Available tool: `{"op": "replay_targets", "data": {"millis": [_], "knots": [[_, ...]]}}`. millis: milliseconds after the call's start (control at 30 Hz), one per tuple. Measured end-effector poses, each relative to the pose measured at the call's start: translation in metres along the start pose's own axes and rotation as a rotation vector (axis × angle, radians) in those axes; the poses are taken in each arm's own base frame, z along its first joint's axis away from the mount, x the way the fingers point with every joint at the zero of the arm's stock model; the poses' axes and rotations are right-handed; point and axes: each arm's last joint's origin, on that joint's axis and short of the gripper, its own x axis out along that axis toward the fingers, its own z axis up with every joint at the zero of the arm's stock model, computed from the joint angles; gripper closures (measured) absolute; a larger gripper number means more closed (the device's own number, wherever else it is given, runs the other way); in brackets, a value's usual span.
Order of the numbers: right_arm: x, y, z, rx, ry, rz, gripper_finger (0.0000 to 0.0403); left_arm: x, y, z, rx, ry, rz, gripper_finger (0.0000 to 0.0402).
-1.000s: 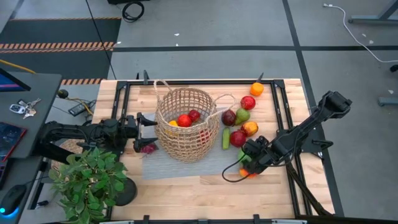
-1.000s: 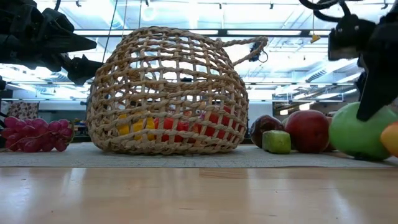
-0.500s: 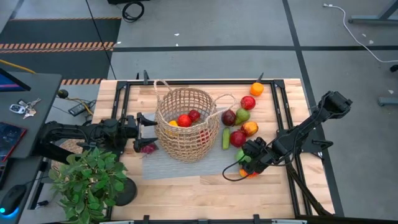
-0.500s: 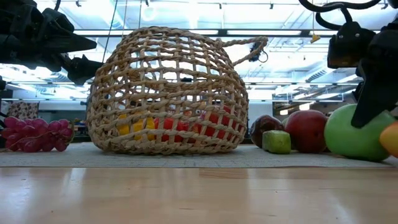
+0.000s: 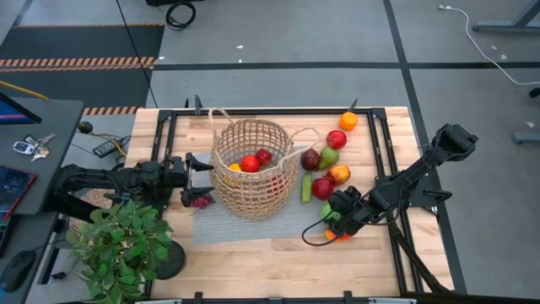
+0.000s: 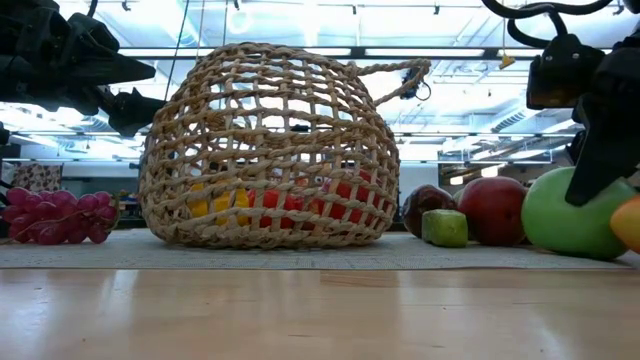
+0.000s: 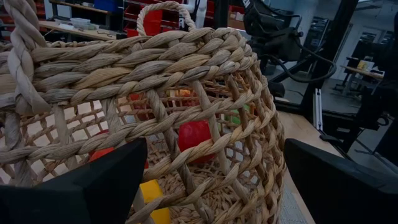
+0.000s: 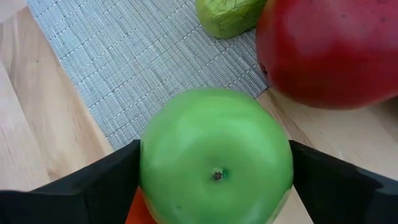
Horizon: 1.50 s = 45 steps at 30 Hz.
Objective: Build produce basket
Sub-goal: Put the green apple into the brown basket
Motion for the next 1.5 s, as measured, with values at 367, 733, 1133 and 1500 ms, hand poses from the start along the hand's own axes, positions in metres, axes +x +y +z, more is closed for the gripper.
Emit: {"op": "replay_targets", "data": {"millis": [367,733,1133,1500], "knots": [[0.000,0.000,0.000,-0.003,0.000,0.000,0.0032,0.000,0.000,0.000,0.000,0.000,0.000,0.0015],[0.000,0.000,0.000,-0.004,-0.002,-0.002,0.0034,0.000,0.000,0.000,0.000,0.000,0.000,0.0015],[-0.001,0.000,0.000,-0.002,-0.002,0.005,0.0036,0.000,0.000,0.000,0.000,0.000,0.000,0.0015],[-0.016,-0.004,0.012,0.034,-0.041,0.086,0.0036,0.000,0.000,0.000,0.000,0.000,0.000,0.0015]]}}
